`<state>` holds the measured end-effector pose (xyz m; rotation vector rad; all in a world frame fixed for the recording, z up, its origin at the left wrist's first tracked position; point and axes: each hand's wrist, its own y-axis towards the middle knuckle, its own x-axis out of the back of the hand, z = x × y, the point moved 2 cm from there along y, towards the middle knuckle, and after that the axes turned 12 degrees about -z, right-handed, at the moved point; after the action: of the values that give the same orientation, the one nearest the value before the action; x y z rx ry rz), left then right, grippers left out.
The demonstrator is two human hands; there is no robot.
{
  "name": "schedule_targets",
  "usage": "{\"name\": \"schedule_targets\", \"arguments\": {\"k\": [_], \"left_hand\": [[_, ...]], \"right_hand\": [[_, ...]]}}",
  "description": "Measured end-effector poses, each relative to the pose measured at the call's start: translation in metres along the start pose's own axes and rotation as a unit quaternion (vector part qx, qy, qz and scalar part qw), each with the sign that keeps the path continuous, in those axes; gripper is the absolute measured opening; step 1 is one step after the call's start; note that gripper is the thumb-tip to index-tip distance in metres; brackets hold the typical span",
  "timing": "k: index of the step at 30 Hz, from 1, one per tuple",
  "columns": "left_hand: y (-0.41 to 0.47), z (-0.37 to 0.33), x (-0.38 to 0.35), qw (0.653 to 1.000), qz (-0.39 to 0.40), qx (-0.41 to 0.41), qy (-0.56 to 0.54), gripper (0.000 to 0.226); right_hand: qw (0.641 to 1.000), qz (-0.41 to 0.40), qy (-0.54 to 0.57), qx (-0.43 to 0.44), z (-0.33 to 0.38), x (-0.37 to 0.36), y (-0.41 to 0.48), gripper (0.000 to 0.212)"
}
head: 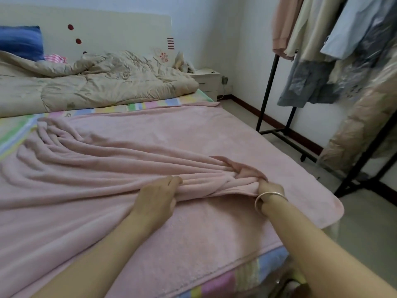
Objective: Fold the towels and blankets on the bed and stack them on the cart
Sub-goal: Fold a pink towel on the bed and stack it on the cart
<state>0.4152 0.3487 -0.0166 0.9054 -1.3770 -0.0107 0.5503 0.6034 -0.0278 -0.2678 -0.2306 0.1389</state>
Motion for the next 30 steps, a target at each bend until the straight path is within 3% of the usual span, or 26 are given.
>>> {"name": "schedule_targets", "arguments": {"k": [2, 6, 9, 12, 15, 18, 23, 30], "left_hand": [[0.021, -0.008, -0.005, 0.994, 0.022, 0.08, -0.071, 0.035], [0.076, -0.021, -0.039, 0.978, 0.051, 0.161, -0.125, 0.029], [0.126, -0.038, -0.074, 0.986, 0.013, 0.139, -0.087, 0.022], [0.168, -0.053, -0.108, 0.989, 0.117, 0.074, -0.059, 0.031], [0.187, -0.06, -0.12, 0.968, 0.245, 0.004, -0.052, 0.028], [0.189, -0.054, -0.112, 0.958, 0.287, -0.011, -0.024, 0.034], [0.182, -0.032, -0.107, 0.976, 0.212, 0.008, 0.048, 0.02], [0.213, -0.044, -0.099, 0.978, 0.06, 0.201, -0.012, 0.01]], "right_hand": [[0.996, -0.033, -0.065, 0.058, 0.01, 0.023, 0.036, 0.02], [0.949, -0.013, -0.257, 0.182, 0.016, 0.056, 0.099, 0.045], [0.918, 0.034, -0.321, 0.232, 0.01, 0.056, 0.113, 0.038], [0.897, 0.037, -0.346, 0.273, 0.002, 0.049, 0.12, 0.037], [0.897, 0.049, -0.34, 0.277, -0.002, 0.048, 0.128, 0.039], [0.892, 0.075, -0.344, 0.283, -0.001, 0.046, 0.135, 0.038], [0.89, 0.095, -0.341, 0.289, 0.001, 0.045, 0.137, 0.037], [0.915, 0.13, -0.26, 0.28, 0.002, 0.055, 0.14, 0.03]]}}
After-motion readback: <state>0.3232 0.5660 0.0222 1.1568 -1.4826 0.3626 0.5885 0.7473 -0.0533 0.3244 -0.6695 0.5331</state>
